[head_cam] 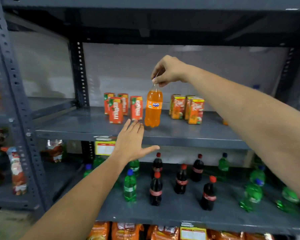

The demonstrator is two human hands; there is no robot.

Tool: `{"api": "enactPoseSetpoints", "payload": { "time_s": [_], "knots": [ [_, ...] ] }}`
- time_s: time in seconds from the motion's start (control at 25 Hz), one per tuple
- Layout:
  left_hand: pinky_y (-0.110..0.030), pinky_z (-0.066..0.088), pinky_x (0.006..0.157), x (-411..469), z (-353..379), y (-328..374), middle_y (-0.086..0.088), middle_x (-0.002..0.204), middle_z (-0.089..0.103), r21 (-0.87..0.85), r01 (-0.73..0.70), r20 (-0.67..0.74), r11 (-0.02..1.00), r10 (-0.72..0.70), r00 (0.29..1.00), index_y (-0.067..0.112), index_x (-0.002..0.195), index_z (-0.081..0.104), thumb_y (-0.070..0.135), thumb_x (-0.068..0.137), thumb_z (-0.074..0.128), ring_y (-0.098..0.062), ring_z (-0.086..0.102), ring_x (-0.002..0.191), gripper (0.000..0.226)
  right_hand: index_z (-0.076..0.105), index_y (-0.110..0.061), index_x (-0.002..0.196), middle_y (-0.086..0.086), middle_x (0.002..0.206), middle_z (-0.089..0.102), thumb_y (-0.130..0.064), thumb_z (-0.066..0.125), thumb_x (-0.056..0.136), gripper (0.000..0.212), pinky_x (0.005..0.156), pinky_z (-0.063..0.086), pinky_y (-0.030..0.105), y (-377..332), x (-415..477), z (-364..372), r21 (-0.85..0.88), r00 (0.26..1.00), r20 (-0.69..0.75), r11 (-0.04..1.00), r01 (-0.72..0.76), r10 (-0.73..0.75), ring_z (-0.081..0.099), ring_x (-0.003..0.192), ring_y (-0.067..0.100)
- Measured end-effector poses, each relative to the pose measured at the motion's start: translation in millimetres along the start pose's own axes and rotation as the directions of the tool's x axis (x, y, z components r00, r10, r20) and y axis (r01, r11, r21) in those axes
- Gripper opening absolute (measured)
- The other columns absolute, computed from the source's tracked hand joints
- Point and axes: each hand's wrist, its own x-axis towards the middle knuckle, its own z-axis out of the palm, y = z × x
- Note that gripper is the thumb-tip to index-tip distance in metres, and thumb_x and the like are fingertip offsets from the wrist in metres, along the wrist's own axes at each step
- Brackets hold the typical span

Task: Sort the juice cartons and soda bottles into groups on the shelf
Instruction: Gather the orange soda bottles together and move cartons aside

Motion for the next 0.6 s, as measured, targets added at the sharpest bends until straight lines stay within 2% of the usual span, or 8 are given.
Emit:
{"api": "enactPoseSetpoints", "payload": {
  "time_s": [0.16, 0.32, 0.48, 0.6],
  "knots": [
    [-0.044, 0.007, 0.119, 32.6, 0.1, 99.9, -0.015, 0.139, 0.051, -0.038, -0.01, 0.003, 0.999, 0.01, 1.0, -0.001, 0.133, 0.046, 0.088, 0.071, 0.0, -0.026, 0.034, 0.138, 0.118, 0.071, -0.008, 0.092, 0.006, 0.084, 0.071, -0.01, 0.071, 0.081, 0.011, 0.057, 0.056, 0.017, 71.0, -51.7, -58.1, -0.077, 0.996, 0.038, 0.994, -0.075, 0.078, 0.072, 0.072, 0.015],
    [-0.043, 0.008, 0.118, 74.4, -8.1, 205.1, -0.016, 0.134, 0.055, -0.07, -0.036, -0.047, 0.997, 0.033, 0.998, -0.002, 0.128, 0.051, 0.087, 0.074, 0.007, -0.027, 0.04, 0.133, 0.113, 0.071, -0.006, 0.095, 0.006, 0.083, 0.072, -0.012, 0.071, 0.081, 0.014, 0.057, 0.056, 0.016, 152.3, -99.8, -114.1, -0.142, 0.994, 0.034, 0.985, -0.103, 0.109, 0.072, 0.071, 0.014],
    [-0.044, 0.006, 0.119, 107.6, -16.2, 278.7, -0.014, 0.139, 0.051, -0.06, -0.056, -0.053, 0.997, 0.053, 0.997, 0.0, 0.133, 0.046, 0.087, 0.071, 0.001, -0.026, 0.032, 0.138, 0.116, 0.071, -0.012, 0.09, 0.003, 0.079, 0.072, -0.017, 0.072, 0.08, 0.011, 0.056, 0.054, 0.018, 209.5, -129.3, -158.8, -0.247, 0.995, -0.002, 0.964, -0.096, 0.098, 0.068, 0.06, 0.005],
    [-0.045, 0.006, 0.119, 122.9, -18.7, 313.6, -0.013, 0.142, 0.049, -0.078, -0.04, -0.063, 0.996, 0.035, 0.997, 0.0, 0.135, 0.044, 0.087, 0.07, -0.002, -0.025, 0.03, 0.14, 0.117, 0.07, -0.009, 0.094, 0.006, 0.084, 0.07, -0.016, 0.07, 0.082, 0.013, 0.055, 0.05, 0.015, 240.6, -140.0, -179.6, -0.248, 0.994, -0.039, 0.963, -0.11, 0.104, 0.066, 0.063, 0.006]
  ]
}}
